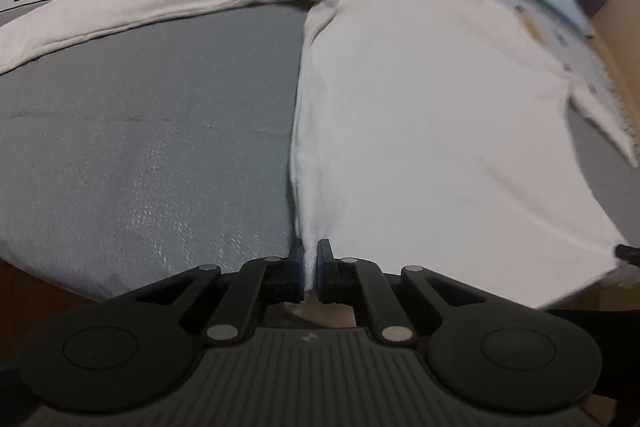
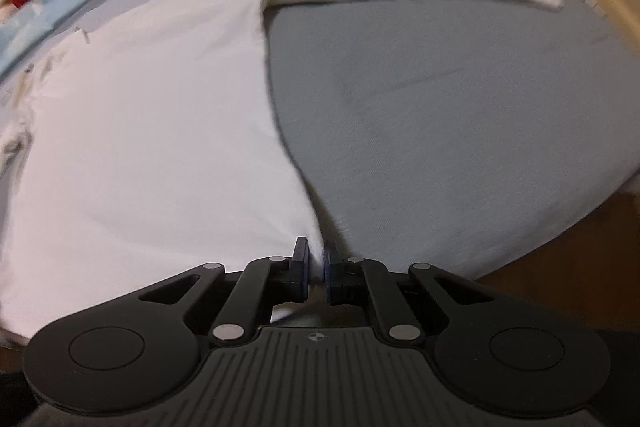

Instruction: Fold small clothes

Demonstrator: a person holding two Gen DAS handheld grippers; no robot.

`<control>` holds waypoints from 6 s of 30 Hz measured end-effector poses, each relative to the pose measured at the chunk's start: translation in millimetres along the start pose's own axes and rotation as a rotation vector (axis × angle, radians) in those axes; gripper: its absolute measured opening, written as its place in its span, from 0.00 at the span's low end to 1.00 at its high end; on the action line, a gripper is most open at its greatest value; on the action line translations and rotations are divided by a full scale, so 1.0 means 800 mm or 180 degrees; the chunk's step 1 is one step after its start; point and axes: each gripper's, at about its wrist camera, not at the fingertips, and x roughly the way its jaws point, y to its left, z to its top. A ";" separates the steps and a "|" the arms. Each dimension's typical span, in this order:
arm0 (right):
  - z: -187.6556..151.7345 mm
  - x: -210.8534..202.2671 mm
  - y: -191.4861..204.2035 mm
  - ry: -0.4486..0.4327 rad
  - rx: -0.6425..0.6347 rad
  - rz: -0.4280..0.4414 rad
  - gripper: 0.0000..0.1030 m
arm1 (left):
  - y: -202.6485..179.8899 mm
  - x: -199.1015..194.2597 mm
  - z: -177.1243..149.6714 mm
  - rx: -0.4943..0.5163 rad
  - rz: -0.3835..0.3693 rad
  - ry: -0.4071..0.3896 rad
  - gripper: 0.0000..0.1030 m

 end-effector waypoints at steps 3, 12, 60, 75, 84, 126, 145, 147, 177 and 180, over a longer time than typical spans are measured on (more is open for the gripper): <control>-0.006 0.015 0.000 0.0099 -0.0143 -0.0259 0.06 | 0.002 0.015 -0.016 -0.0015 -0.0007 0.0257 0.06; -0.013 0.002 0.023 -0.0201 -0.0354 -0.0326 0.12 | -0.028 0.000 -0.014 0.0415 0.0270 -0.0275 0.13; 0.207 -0.073 0.263 -0.1434 -0.1317 0.1088 0.04 | 0.345 -0.096 0.175 -0.1648 0.1070 -0.1306 0.02; 0.238 0.040 0.309 -0.0832 -0.1528 0.1058 0.05 | 0.478 -0.068 0.137 -0.3017 0.0935 -0.1240 0.30; 0.255 0.050 0.280 -0.0608 -0.1099 0.1038 0.05 | 0.347 -0.148 0.202 -0.2237 0.1310 -0.1877 0.03; 0.235 0.144 0.333 -0.0394 -0.1162 0.1011 0.05 | 0.036 -0.095 0.320 -0.1220 -0.0234 -0.1401 0.09; 0.340 0.126 0.076 -0.0837 -0.0118 0.0594 0.05 | -0.010 -0.040 0.318 -0.0877 -0.0226 -0.0940 0.18; 0.343 0.126 0.071 -0.0830 -0.0037 0.0634 0.05 | -0.027 -0.023 0.313 -0.0748 -0.0313 -0.0797 0.23; 0.347 0.161 0.046 -0.0247 0.0190 0.0056 0.11 | -0.057 0.035 0.273 0.1401 0.0131 0.0252 0.05; 0.349 0.141 0.044 -0.0632 0.0247 -0.0082 0.12 | -0.034 0.012 0.296 0.0915 -0.0243 -0.0081 0.18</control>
